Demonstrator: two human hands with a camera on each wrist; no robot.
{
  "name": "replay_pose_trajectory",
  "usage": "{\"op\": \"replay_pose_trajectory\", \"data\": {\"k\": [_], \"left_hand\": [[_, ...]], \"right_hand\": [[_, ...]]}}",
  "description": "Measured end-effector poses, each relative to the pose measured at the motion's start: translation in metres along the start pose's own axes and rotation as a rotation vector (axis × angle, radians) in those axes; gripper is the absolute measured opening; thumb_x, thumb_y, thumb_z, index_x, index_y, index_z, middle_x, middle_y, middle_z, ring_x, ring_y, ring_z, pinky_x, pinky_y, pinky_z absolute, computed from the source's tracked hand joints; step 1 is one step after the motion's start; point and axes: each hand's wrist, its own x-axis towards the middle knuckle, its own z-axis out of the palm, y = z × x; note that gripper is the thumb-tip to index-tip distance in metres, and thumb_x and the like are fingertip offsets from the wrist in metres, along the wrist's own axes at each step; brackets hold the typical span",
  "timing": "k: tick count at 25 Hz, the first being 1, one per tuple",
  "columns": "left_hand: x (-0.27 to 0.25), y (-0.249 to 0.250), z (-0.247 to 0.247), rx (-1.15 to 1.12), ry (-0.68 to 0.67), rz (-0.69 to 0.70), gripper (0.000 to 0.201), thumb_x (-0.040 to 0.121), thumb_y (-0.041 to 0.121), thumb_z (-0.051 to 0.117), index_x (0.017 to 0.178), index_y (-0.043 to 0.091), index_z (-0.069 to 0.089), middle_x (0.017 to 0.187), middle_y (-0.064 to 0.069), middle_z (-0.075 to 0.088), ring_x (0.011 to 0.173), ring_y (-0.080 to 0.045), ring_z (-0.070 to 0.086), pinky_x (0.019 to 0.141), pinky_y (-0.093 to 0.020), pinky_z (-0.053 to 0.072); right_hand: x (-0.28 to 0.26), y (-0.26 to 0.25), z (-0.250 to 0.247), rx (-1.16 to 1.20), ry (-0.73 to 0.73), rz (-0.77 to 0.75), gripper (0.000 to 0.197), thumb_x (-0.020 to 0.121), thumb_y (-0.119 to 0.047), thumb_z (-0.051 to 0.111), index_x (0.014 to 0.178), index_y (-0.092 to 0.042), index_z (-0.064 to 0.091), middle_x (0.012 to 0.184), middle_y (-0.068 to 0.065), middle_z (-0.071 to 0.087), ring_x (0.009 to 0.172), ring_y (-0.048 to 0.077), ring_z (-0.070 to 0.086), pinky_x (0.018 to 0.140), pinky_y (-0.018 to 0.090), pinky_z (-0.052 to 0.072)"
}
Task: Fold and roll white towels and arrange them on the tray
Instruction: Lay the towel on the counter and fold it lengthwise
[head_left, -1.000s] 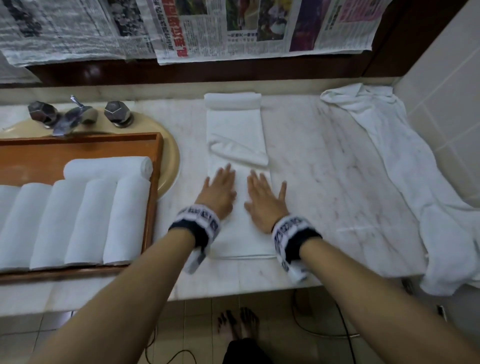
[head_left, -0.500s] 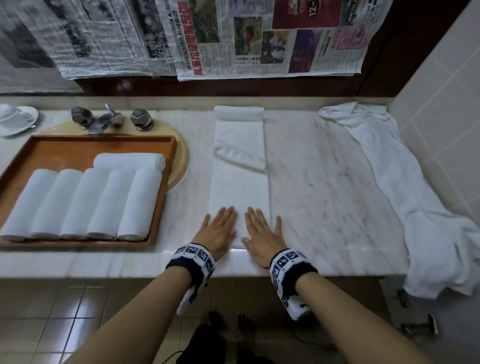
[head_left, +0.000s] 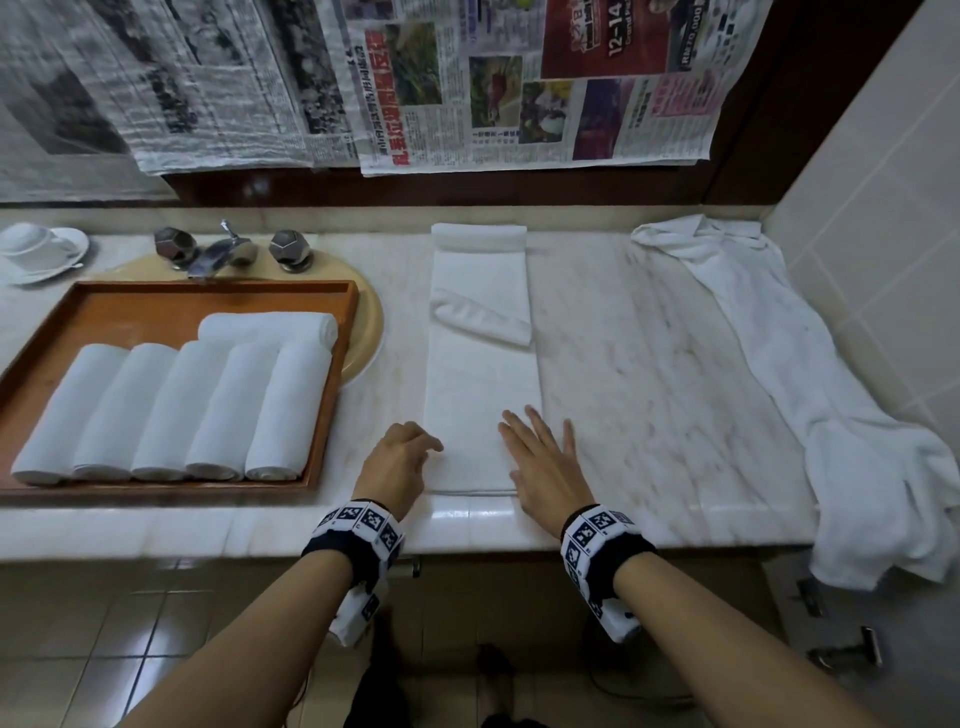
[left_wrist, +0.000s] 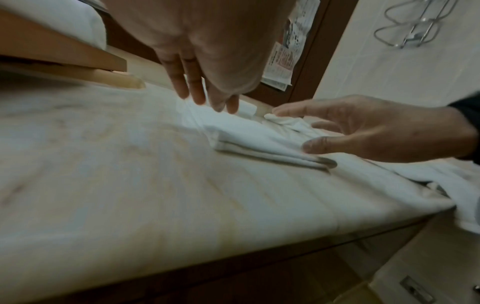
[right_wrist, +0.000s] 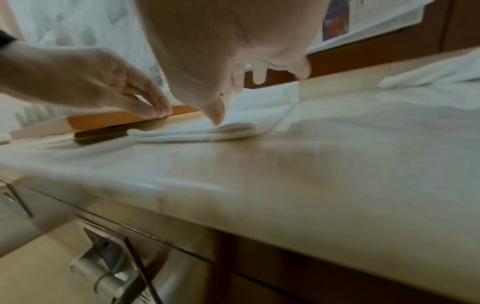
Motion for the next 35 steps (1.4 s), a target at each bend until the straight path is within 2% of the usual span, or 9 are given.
{"op": "replay_pose_trajectory", "data": {"k": [2, 5, 8, 10, 14, 19, 26, 30, 35], "left_hand": [[-0.006, 0.004, -0.003, -0.051, -0.081, 0.019, 0.014, 0.085, 0.009, 0.068, 0.095, 0.015, 0.074, 0.093, 0.0, 0.065, 0.089, -0.019, 0.06, 0.077, -0.032, 0.051], [-0.016, 0.009, -0.003, -0.008, -0.249, 0.015, 0.029, 0.079, 0.034, 0.072, 0.103, 0.018, 0.073, 0.1, 0.004, 0.064, 0.094, -0.014, 0.056, 0.083, -0.029, 0.049], [-0.018, 0.008, 0.0, 0.014, -0.192, 0.02, 0.02, 0.08, 0.021, 0.07, 0.097, 0.011, 0.074, 0.099, -0.003, 0.066, 0.093, -0.021, 0.06, 0.079, -0.033, 0.051], [-0.016, 0.008, 0.002, 0.019, -0.189, 0.013, 0.015, 0.083, 0.014, 0.067, 0.093, 0.008, 0.074, 0.098, -0.005, 0.066, 0.091, -0.024, 0.06, 0.078, -0.035, 0.051], [-0.016, 0.001, 0.005, -0.012, -0.192, 0.026, 0.012, 0.086, 0.01, 0.064, 0.094, 0.004, 0.071, 0.098, -0.008, 0.062, 0.089, -0.024, 0.058, 0.076, -0.025, 0.042], [-0.017, -0.003, 0.002, -0.049, -0.237, -0.005, 0.015, 0.092, 0.012, 0.059, 0.103, 0.004, 0.067, 0.099, -0.008, 0.059, 0.089, -0.023, 0.054, 0.079, -0.024, 0.039], [-0.013, 0.001, -0.006, -0.095, -0.247, -0.102, 0.006, 0.092, 0.016, 0.059, 0.094, 0.01, 0.057, 0.083, 0.003, 0.057, 0.072, -0.017, 0.051, 0.063, -0.023, 0.033], [-0.008, 0.001, -0.007, -0.079, -0.243, -0.17, 0.008, 0.09, 0.018, 0.062, 0.092, 0.01, 0.064, 0.087, 0.0, 0.064, 0.077, -0.017, 0.055, 0.069, -0.022, 0.038], [-0.001, 0.008, -0.012, -0.05, -0.266, -0.228, 0.012, 0.091, 0.019, 0.062, 0.093, 0.01, 0.069, 0.091, -0.003, 0.069, 0.086, -0.02, 0.061, 0.08, -0.029, 0.05]], "right_hand": [[-0.003, -0.005, 0.003, 0.156, 0.105, -0.11, 0.04, 0.09, -0.025, 0.061, 0.129, -0.016, 0.055, 0.133, 0.0, 0.053, 0.125, 0.019, 0.043, 0.102, 0.041, 0.041], [-0.012, -0.002, 0.009, 0.238, 0.048, -0.062, 0.025, 0.084, -0.031, 0.067, 0.106, -0.017, 0.066, 0.106, -0.005, 0.06, 0.102, 0.014, 0.052, 0.083, 0.027, 0.045], [-0.016, 0.01, 0.01, 0.245, 0.111, 0.005, 0.015, 0.084, -0.02, 0.066, 0.098, -0.016, 0.07, 0.097, -0.004, 0.064, 0.095, 0.015, 0.057, 0.078, 0.031, 0.051], [-0.017, 0.014, 0.007, 0.236, 0.133, 0.032, 0.016, 0.083, -0.015, 0.063, 0.097, -0.016, 0.072, 0.095, -0.005, 0.066, 0.092, 0.014, 0.058, 0.078, 0.031, 0.051], [-0.019, 0.023, 0.003, 0.278, 0.117, 0.101, 0.019, 0.089, -0.017, 0.058, 0.101, -0.019, 0.073, 0.099, -0.009, 0.068, 0.094, 0.011, 0.054, 0.083, 0.026, 0.047], [-0.017, 0.026, 0.0, 0.265, 0.063, 0.137, 0.022, 0.098, -0.02, 0.051, 0.108, -0.018, 0.07, 0.105, -0.004, 0.067, 0.1, 0.017, 0.053, 0.086, 0.033, 0.047], [-0.016, 0.022, -0.009, 0.307, 0.029, 0.242, 0.01, 0.094, -0.015, 0.053, 0.1, -0.021, 0.059, 0.093, 0.001, 0.061, 0.089, 0.02, 0.054, 0.075, 0.031, 0.046], [-0.013, 0.021, -0.013, 0.307, 0.025, 0.254, 0.014, 0.093, -0.009, 0.051, 0.093, -0.018, 0.061, 0.086, 0.001, 0.064, 0.085, 0.019, 0.053, 0.073, 0.035, 0.05], [-0.006, 0.016, -0.017, 0.299, 0.015, 0.312, 0.019, 0.09, -0.006, 0.05, 0.087, -0.016, 0.066, 0.084, 0.002, 0.066, 0.08, 0.02, 0.059, 0.07, 0.032, 0.052]]}}
